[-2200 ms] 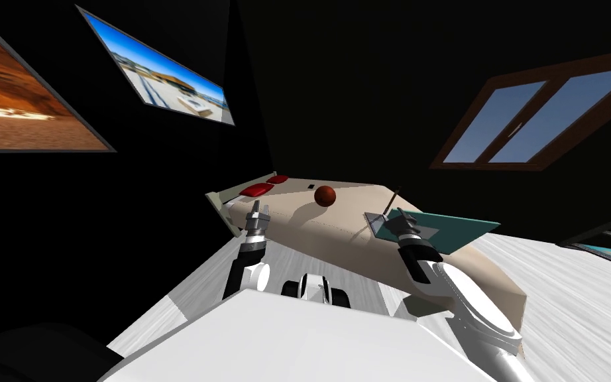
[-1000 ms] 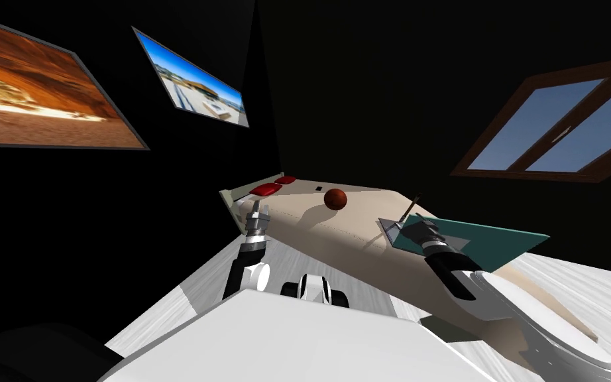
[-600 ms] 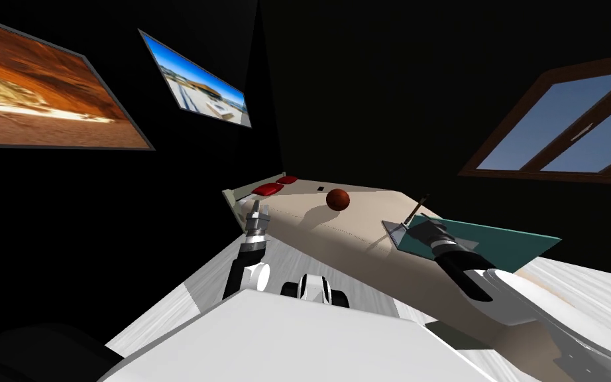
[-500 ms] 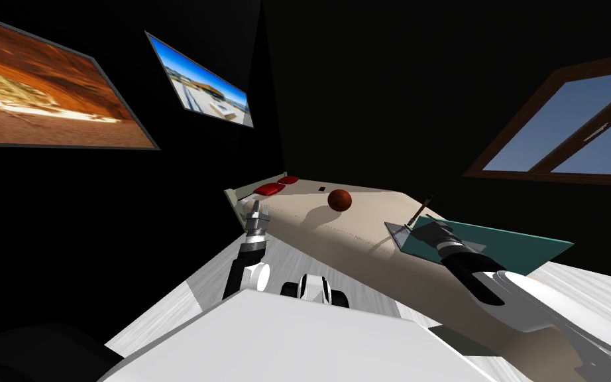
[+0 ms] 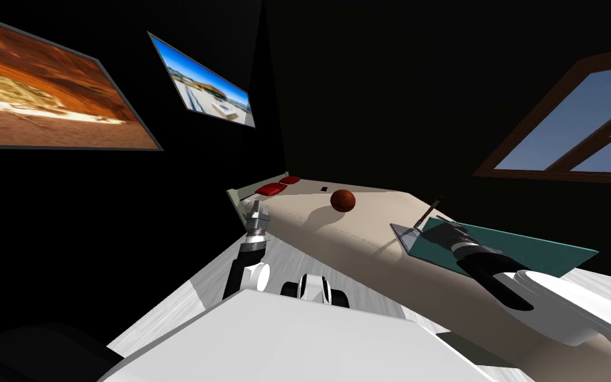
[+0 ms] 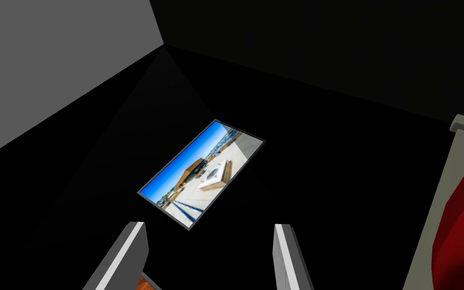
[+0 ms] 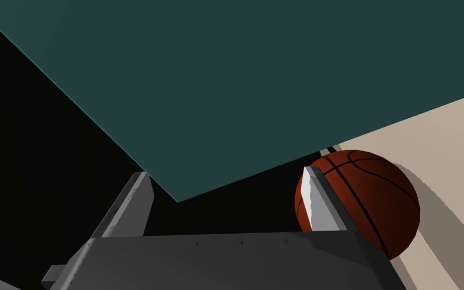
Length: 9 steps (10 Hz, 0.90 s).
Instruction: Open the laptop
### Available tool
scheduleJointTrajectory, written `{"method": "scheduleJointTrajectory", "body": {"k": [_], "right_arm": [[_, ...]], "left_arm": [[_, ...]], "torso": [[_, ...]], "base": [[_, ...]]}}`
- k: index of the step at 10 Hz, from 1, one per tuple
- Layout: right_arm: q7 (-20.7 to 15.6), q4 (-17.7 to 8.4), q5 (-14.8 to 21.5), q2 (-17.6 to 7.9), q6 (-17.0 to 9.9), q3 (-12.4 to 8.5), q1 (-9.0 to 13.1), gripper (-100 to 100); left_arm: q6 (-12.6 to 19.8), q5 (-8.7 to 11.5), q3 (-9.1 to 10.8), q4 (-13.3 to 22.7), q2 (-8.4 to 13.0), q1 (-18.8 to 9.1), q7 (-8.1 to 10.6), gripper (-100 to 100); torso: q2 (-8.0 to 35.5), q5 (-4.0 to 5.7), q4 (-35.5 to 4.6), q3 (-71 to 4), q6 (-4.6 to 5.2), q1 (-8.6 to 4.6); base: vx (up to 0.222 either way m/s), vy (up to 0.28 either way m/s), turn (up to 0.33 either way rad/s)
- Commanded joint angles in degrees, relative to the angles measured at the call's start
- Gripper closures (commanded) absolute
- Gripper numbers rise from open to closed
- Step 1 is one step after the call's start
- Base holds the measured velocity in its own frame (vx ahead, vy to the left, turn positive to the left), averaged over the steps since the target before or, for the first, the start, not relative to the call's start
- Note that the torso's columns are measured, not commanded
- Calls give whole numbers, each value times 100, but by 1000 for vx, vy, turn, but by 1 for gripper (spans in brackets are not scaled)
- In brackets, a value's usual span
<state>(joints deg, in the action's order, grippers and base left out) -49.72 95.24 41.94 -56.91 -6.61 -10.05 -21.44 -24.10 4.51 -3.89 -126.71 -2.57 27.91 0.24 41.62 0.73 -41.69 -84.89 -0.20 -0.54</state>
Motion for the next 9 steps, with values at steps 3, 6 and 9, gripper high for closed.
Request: {"method": "scheduleJointTrajectory", "body": {"k": [3,6,9], "right_arm": [[585,-318,-579,-880,-215,282,-350,100],[880,-460,-859,-1412,-332,369,-511,100],[900,-452,-877,-1679,-356,346,-455,100]], "left_arm": [[0,0,0,0,0,0,0,0],[0,0,0,0,0,0,0,0],[0,0,0,0,0,0,0,0]], "torso": [[16,1,-6,11,2,1],[29,-5,-14,18,17,4],[55,-30,-37,31,30,11]], "base": [[24,41,65],[29,40,58],[18,30,28]]}}
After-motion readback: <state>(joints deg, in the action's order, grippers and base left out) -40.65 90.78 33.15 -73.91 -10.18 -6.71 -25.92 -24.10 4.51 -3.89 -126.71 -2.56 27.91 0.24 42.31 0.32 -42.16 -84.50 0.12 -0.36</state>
